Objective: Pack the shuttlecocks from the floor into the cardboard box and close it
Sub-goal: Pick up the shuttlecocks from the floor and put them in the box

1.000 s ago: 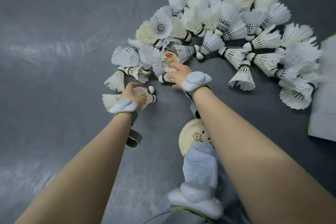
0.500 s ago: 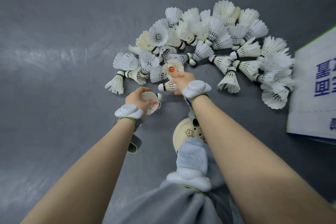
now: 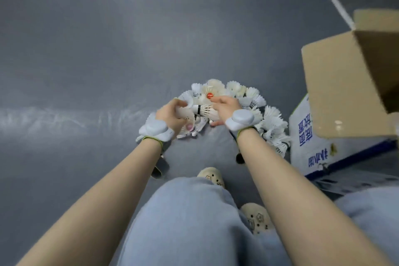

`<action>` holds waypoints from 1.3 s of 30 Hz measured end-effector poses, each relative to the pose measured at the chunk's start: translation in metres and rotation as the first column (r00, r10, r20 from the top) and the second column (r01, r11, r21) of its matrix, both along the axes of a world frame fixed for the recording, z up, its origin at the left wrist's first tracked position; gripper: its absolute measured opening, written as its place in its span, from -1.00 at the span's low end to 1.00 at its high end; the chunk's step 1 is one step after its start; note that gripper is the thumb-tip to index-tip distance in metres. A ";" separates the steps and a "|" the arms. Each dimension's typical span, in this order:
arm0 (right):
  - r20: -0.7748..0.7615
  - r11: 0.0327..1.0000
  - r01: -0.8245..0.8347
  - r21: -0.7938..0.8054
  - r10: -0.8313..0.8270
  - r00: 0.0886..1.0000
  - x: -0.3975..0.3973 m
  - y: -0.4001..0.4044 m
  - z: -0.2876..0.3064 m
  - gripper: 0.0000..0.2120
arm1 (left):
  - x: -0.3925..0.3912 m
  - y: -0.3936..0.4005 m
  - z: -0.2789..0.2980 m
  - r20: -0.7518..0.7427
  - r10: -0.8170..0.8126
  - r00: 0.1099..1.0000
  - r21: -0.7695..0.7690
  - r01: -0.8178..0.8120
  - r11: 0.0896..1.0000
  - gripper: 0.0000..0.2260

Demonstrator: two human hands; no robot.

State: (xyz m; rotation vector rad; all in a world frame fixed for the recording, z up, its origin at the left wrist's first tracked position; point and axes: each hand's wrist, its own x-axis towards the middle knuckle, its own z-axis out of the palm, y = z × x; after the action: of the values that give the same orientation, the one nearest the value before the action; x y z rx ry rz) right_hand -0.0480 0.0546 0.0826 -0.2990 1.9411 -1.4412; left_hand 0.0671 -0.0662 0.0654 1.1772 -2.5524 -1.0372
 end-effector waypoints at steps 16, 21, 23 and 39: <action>-0.508 0.899 0.413 -0.147 -0.427 0.748 -0.054 0.218 0.199 -0.70 | -0.118 0.220 0.188 -0.513 -0.255 0.820 -0.015 0.288 0.957 -0.65; -0.499 0.843 0.502 -0.192 -0.525 0.690 -0.073 0.253 0.194 -0.71 | -0.151 0.267 0.175 -0.504 -0.373 0.779 -0.084 0.385 0.919 -0.67; -0.483 0.795 0.564 -0.222 -0.593 0.645 -0.082 0.262 0.190 -0.72 | -0.166 0.277 0.175 -0.507 -0.397 0.765 -0.136 0.384 0.913 -0.66; -0.264 0.837 0.516 0.183 -0.464 0.846 -0.120 0.261 0.144 -0.46 | -0.209 0.274 0.143 -0.283 -0.424 0.860 0.002 0.443 0.897 -0.44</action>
State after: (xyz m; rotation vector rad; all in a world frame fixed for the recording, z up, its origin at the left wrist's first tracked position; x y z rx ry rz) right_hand -0.1684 0.3153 0.2270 0.1959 2.4720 -1.4966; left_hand -0.1415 0.2074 0.2084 0.4184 -2.6213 -1.2794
